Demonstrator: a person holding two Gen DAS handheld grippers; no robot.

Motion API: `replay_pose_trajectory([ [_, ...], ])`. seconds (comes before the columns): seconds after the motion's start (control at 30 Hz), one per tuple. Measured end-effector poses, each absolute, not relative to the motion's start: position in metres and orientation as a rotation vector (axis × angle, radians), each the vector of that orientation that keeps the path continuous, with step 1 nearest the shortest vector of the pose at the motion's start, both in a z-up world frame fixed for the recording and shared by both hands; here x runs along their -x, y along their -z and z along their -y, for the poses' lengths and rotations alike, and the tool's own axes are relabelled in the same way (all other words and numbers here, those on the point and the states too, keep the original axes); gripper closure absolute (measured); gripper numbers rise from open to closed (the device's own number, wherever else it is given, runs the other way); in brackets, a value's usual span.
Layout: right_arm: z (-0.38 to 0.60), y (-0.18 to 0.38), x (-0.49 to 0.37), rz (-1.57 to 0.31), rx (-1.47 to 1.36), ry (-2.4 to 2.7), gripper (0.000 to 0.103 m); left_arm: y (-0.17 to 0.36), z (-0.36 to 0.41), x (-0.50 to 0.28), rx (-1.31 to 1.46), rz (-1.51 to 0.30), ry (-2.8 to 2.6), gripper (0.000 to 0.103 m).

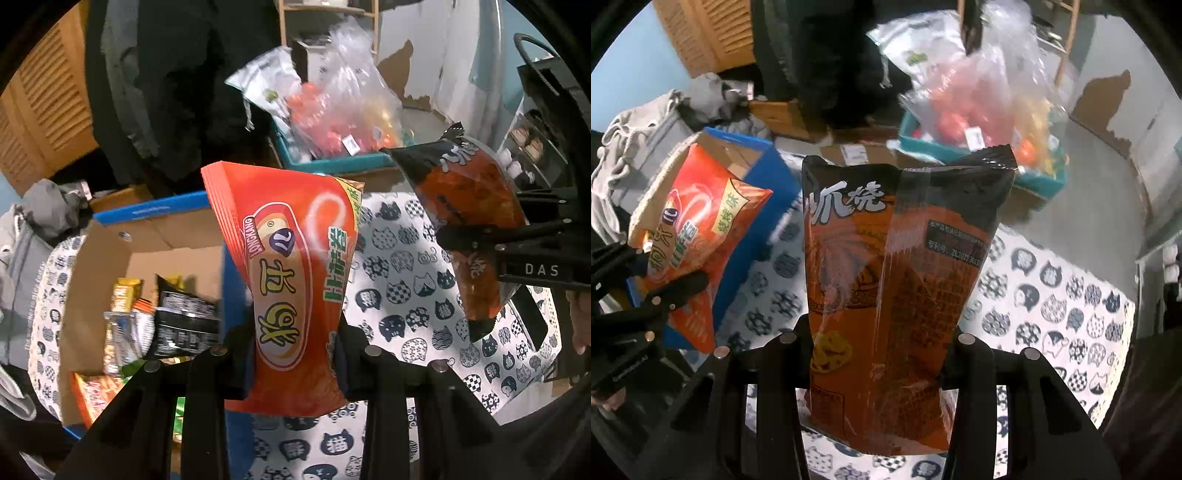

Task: Organize snacks
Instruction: 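Carry the red bag to the box with the left tool while the right carries the chip bag, then release the red bag into the box with the left tool while the right drops the chip bag in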

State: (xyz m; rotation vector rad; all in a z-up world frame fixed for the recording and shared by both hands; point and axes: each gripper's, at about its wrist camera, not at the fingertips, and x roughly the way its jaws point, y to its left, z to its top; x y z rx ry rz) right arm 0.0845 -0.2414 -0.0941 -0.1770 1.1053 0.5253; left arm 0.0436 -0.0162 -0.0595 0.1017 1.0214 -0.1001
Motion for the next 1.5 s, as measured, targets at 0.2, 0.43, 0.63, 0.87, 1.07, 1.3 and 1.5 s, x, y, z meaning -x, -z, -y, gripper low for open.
replay_pose_trajectory([
  [0.2,0.214,0.080,-0.086,-1.082,0.178,-0.563,0.060,0.045,-0.011,-0.039,-0.065,-0.994,0.077,0.069],
  [0.43,0.179,0.070,-0.089,-1.064,0.196,-0.606,0.060,0.035,-0.048,-0.035,-0.014,-0.963,0.038,0.069],
  [0.63,0.146,0.065,-0.091,-1.061,0.213,-0.643,0.060,0.037,-0.085,-0.030,0.027,-0.953,-0.011,0.069],
  [0.87,0.107,0.059,-0.099,-1.070,0.206,-0.685,0.060,0.043,-0.125,-0.026,0.084,-0.961,-0.070,0.069],
  [1.07,0.069,0.058,-0.105,-1.088,0.201,-0.726,0.060,0.051,-0.153,-0.023,0.115,-0.973,-0.115,0.069],
  [1.3,0.028,0.065,-0.104,-1.114,0.235,-0.764,0.060,0.065,-0.182,-0.024,0.168,-0.997,-0.163,0.069],
  [1.5,0.004,0.075,-0.104,-1.140,0.258,-0.782,0.060,0.079,-0.201,-0.027,0.206,-1.032,-0.195,0.067],
])
